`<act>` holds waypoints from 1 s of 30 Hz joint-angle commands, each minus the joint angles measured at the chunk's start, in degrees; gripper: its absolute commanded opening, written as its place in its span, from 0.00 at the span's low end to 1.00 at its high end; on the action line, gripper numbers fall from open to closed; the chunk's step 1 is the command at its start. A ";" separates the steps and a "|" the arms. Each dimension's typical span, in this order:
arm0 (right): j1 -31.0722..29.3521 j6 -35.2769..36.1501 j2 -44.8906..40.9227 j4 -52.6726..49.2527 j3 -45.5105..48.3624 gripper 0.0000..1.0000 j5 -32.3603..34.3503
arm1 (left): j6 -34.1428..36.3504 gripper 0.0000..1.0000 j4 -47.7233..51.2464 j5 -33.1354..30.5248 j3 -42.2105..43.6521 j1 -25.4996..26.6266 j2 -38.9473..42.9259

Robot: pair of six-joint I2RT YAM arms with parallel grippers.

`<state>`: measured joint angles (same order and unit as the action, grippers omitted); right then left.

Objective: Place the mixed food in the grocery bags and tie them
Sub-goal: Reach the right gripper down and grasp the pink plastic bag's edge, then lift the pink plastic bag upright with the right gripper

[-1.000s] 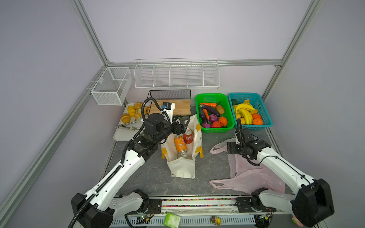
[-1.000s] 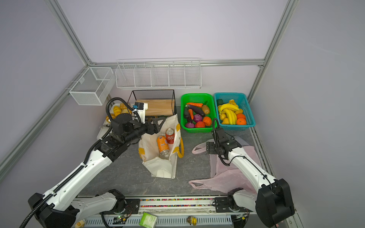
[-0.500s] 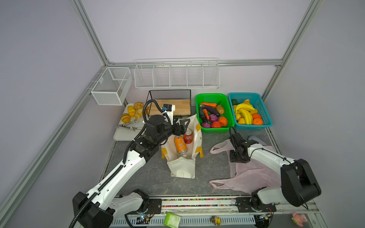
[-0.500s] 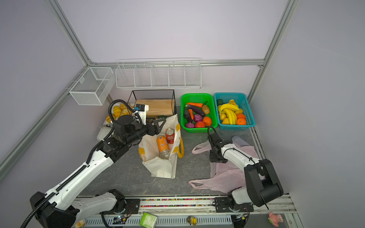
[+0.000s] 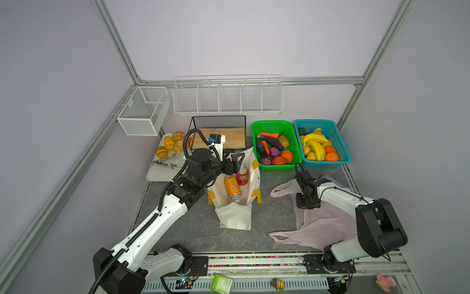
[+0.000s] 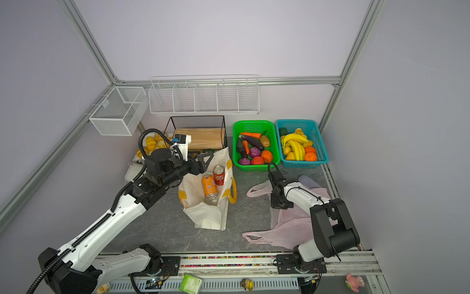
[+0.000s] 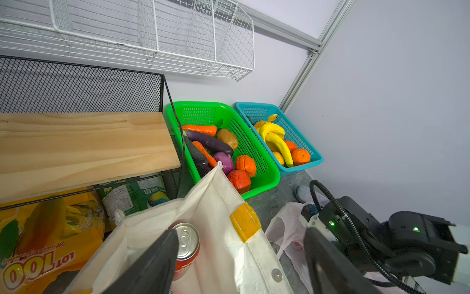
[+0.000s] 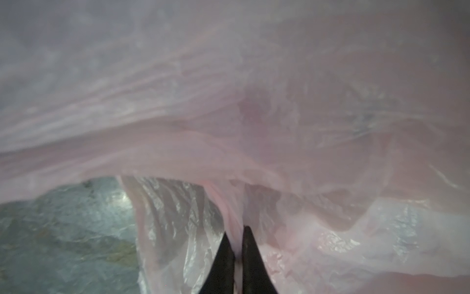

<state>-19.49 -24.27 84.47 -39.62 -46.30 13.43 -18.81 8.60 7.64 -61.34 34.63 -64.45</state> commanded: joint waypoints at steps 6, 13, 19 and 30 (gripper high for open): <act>0.43 3.36 -19.10 -5.81 -8.04 0.06 -9.04 | 0.24 0.75 -7.99 0.81 3.16 1.65 2.75; 1.63 1.15 -29.33 -1.85 -17.02 0.06 -16.98 | 0.97 0.76 -9.57 2.33 1.13 5.62 0.44; 1.73 -9.08 -31.76 12.63 -17.23 0.06 -22.72 | -2.42 0.77 -7.93 7.01 -1.05 5.95 -2.88; 0.60 -17.96 -32.36 25.53 -16.91 0.06 -23.28 | -4.43 0.81 -10.13 10.50 -7.27 11.31 -10.61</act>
<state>-18.24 -38.87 52.34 -18.87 -63.72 -9.06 -21.26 0.89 15.84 -66.06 44.82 -73.49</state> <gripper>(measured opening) 0.061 0.804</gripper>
